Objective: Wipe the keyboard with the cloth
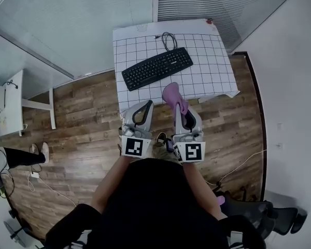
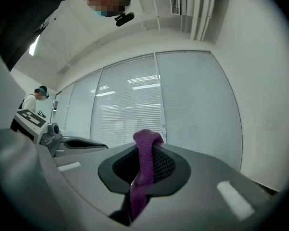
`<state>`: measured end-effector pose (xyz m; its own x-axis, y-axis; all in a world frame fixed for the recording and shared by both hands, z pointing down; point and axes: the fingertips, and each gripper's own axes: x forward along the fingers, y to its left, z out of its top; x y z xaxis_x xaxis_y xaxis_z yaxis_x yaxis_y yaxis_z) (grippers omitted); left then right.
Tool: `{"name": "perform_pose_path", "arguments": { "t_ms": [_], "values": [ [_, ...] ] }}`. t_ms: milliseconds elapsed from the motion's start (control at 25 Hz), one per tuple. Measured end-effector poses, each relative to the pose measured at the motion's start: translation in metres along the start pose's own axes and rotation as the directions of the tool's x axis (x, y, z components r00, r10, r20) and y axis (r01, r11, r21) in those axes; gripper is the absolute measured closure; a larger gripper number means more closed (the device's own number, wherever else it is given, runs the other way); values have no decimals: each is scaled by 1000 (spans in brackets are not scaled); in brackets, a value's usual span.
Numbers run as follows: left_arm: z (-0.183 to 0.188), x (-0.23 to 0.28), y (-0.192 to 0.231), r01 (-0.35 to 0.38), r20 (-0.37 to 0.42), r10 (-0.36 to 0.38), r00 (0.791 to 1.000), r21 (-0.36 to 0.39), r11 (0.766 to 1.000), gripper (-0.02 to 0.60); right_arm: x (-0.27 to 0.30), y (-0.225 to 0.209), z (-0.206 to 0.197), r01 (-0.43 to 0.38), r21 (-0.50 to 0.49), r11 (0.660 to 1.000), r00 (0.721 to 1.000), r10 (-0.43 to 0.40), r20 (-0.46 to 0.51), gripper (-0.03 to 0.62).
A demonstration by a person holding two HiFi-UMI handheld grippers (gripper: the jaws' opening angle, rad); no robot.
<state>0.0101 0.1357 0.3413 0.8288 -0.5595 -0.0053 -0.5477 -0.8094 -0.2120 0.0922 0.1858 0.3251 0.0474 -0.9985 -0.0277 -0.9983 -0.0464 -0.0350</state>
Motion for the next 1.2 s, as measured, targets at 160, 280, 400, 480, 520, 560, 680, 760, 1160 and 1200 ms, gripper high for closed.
{"name": "perform_pose_path", "arguments": {
  "t_ms": [160,280,400,480,520,560,680,760,1160,1200],
  "values": [
    [-6,23,3,-50,-32,50,998,-20,999,581,18,-26,-1,-41,-10,999,999,41,-1,559],
    [-3,35,9,-61,-25,61,998,2,998,583,31,-43,-1,-42,-16,999,999,42,-10,559],
    [-8,46,20,-75,-45,75,996,-14,997,583,47,-62,-2,-15,-14,1000,1000,15,-14,559],
    [-13,55,27,-75,-47,74,996,-18,997,583,58,-73,-3,1,-20,1000,1000,-2,-14,559],
    [-15,60,29,-69,-47,68,997,-20,997,582,63,-78,-4,8,-26,1000,1000,-9,-15,559],
    [-19,65,31,-59,-50,58,997,-27,998,582,67,-83,-5,16,-33,999,1000,-16,-16,559],
    [-30,86,34,-12,-47,10,999,-53,999,581,82,-98,-2,57,-57,997,998,-59,-22,559],
    [-30,101,35,28,-16,-29,999,-38,999,582,88,-107,4,91,-74,993,995,-93,-26,559],
    [-39,142,39,134,44,-132,990,-36,990,581,123,-147,10,172,-168,971,982,-183,-51,559],
    [-41,142,41,130,39,-129,991,-42,991,582,126,-148,9,173,-168,970,981,-185,-56,559]
  ]
}}
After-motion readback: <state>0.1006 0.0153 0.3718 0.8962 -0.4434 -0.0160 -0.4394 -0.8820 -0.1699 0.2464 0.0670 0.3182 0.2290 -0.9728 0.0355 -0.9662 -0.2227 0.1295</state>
